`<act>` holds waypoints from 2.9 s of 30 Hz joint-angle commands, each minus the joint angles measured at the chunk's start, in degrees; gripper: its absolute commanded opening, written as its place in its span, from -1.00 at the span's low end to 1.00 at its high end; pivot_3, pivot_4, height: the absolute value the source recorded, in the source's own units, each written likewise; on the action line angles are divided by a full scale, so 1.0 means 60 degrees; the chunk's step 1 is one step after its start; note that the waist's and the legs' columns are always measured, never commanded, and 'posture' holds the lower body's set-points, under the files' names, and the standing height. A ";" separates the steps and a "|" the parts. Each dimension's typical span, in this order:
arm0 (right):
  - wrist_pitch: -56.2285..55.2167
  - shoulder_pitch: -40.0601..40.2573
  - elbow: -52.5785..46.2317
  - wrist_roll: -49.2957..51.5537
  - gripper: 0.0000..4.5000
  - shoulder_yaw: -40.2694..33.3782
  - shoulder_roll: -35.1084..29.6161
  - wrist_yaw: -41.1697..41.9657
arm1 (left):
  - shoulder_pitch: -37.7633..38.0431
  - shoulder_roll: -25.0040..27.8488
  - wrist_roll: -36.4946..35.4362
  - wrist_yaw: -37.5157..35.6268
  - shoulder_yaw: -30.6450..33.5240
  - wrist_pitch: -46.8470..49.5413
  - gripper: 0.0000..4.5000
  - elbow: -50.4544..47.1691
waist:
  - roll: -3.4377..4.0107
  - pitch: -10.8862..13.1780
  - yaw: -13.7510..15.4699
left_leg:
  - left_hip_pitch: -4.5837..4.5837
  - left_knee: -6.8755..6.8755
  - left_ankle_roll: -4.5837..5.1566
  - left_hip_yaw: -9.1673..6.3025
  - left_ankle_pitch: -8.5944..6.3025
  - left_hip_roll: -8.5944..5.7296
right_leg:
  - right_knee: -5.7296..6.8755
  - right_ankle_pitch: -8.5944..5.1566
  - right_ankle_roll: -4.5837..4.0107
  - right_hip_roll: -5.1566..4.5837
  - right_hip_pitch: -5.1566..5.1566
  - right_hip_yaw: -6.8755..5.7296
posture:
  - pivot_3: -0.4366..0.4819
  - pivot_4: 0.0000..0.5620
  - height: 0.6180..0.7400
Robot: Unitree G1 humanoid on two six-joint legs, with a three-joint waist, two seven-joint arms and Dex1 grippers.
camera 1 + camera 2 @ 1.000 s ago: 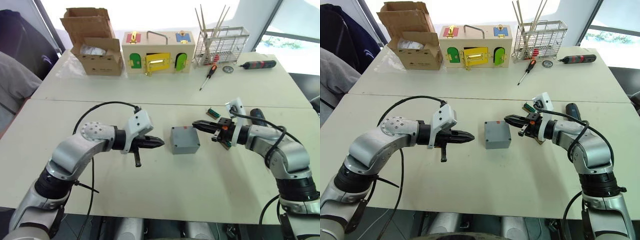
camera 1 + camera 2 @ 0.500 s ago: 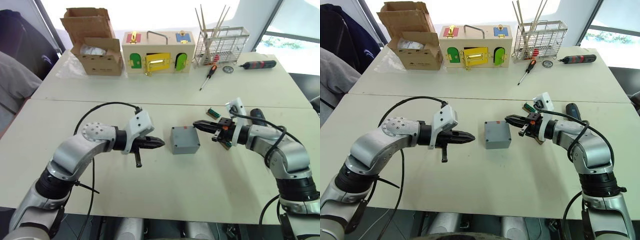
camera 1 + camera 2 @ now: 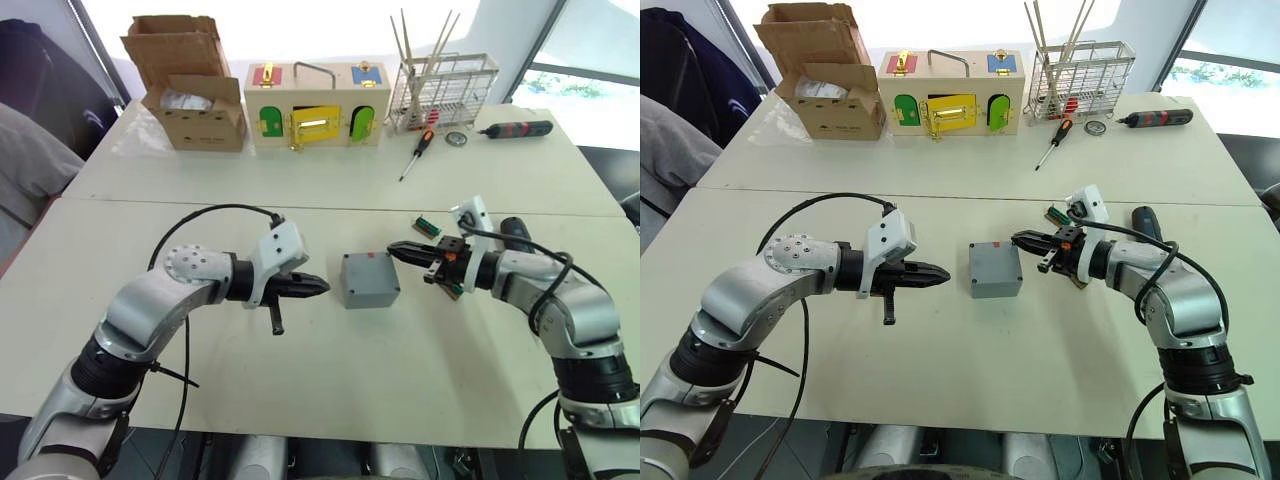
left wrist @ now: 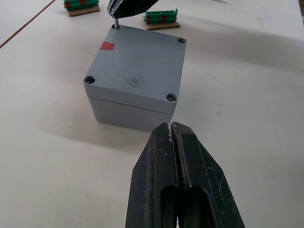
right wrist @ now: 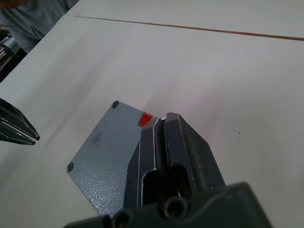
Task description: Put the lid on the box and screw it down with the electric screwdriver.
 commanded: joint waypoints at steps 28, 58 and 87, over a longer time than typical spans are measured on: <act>-0.0277 -0.0772 0.0107 -0.0261 0.52 -0.0310 -0.1182 0.0675 | -0.0196 -0.0195 0.0016 0.0078 0.0030 -0.0175 -1.00 -0.0193 | 0.0000 0.0000 0.0000 | 0.0000 0.0000 0.0000 0.0000 0.0000 0.0000 | -0.0001 0.0000 0.0000 0.0000 0.0000 -0.0001 | -0.05 -0.47 1.00; 0.1727 -0.7346 1.0924 -0.5988 0.99 0.5566 -0.3978 0.5805 | -0.0286 -0.2178 0.0666 0.1332 -0.1290 -0.0938 -1.00 -0.0650 | 0.0015 0.0003 0.0020 | -0.0006 -0.0003 0.0006 0.0034 -0.0004 0.0001 | -0.0018 -0.0001 0.0000 -0.0006 -0.0018 0.0021 | -0.05 -0.47 1.00; 0.0373 -0.6990 1.3286 -0.7816 -0.15 0.4974 -0.2488 0.4986 | -0.0101 -0.2389 0.1020 0.1688 -0.1430 -0.1047 -1.00 -0.0424 | 0.0008 -0.0004 0.0013 | 0.0012 0.0005 -0.0007 0.0014 0.0002 -0.0010 | -0.0017 0.0000 0.0000 -0.0007 0.0019 0.0009 | -0.05 -0.47 1.00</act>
